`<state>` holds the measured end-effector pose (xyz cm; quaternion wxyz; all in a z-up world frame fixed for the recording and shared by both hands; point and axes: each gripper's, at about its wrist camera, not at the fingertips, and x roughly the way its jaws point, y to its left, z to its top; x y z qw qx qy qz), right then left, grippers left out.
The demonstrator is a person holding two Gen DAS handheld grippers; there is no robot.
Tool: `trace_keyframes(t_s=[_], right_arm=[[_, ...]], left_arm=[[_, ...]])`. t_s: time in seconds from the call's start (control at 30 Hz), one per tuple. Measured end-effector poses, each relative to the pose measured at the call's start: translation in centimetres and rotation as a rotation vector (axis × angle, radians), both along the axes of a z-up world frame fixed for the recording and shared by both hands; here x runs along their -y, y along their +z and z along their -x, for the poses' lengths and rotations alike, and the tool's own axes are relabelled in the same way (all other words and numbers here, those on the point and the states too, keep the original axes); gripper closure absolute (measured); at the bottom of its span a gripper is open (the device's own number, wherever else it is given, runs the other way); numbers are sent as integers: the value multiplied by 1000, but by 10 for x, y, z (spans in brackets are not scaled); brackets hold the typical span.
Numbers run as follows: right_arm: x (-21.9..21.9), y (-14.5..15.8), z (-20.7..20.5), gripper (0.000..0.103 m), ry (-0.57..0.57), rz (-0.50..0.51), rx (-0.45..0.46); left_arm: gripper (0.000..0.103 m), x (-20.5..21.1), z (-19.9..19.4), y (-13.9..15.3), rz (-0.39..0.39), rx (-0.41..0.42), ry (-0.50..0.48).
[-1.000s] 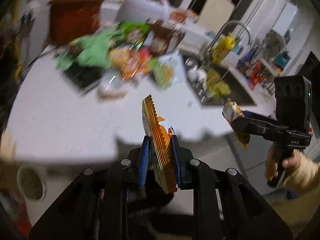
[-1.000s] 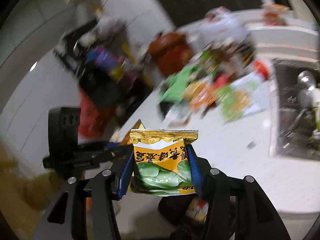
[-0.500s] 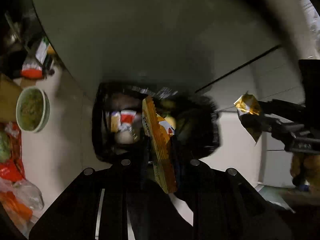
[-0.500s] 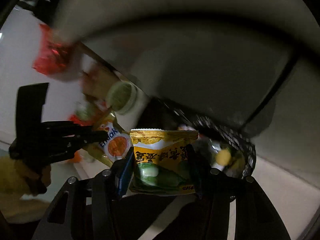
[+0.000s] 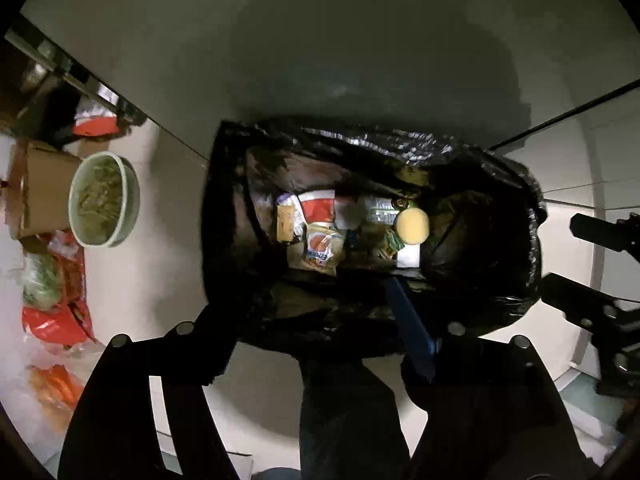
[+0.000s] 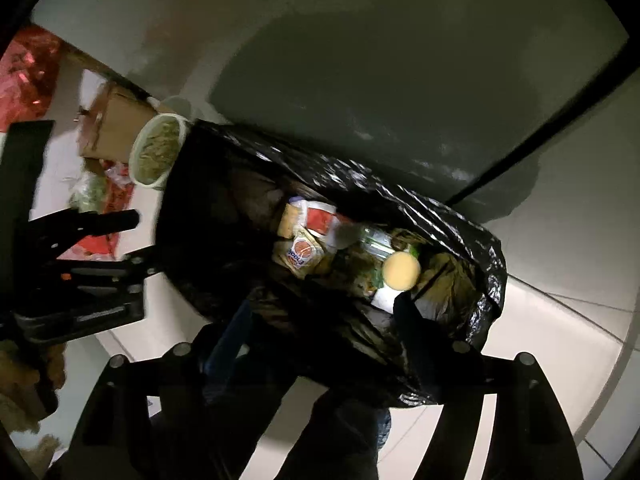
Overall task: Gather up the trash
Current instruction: 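Lower both bags over the black trash bag and open both tools, then grasp the clear plastic bag with the right tool while the left tool grasps the green towel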
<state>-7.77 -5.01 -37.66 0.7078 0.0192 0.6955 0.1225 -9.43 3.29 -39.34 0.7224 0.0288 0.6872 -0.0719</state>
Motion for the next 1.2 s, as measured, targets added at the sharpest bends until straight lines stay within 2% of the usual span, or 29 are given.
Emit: trace_keyframes(t_s=[0.03, 0.17, 0.2, 0.27, 0.33, 0.37, 0.47, 0.57, 0.77, 0.87, 1.0, 1.1, 1.13, 1.17, 1.2], right_arm=[[-2, 9, -1, 30, 3, -15, 10], [-12, 99, -2, 30, 70, -155, 124], [-17, 136, -3, 28, 103, -219, 174], [-29, 204, -6, 17, 156, -333, 288], [-33, 257, -13, 5, 181, -412, 418], [-35, 283, -20, 5, 184, -435, 499], [-38, 319, -57, 5, 130, -400, 639], [-38, 321, -107, 5, 23, -307, 643], [-35, 294, -182, 6, -50, -213, 573], [-28, 282, -203, 6, -81, -162, 539], [-17, 266, -217, 9, -120, -191, 495], [-18, 263, -222, 17, -97, -183, 517], [-19, 262, -224, 31, -86, -185, 512], [-20, 258, -226, 40, -77, -194, 491], [-20, 256, -225, 42, -80, -202, 464]], left_arm=[[34, -1, 1, 14, -1, 4, -3], [33, 0, 12, 83, 57, 85, -42], [30, -2, 17, 104, 71, 116, -56], [23, -8, 28, 138, 81, 174, -67], [18, -15, 34, 167, 93, 219, -60], [17, -19, 36, 179, 99, 241, -47], [17, -31, 37, 212, 104, 305, 10], [17, -40, 32, 235, 119, 367, 52], [17, -51, 25, 266, 161, 467, 90], [17, -55, 24, 271, 167, 486, 96], [17, -64, 20, 273, 187, 486, 112], [17, -64, 14, 277, 201, 492, 110], [17, -64, 14, 279, 204, 498, 107], [17, -62, 12, 281, 205, 506, 103], [17, -60, 13, 284, 205, 511, 99]])
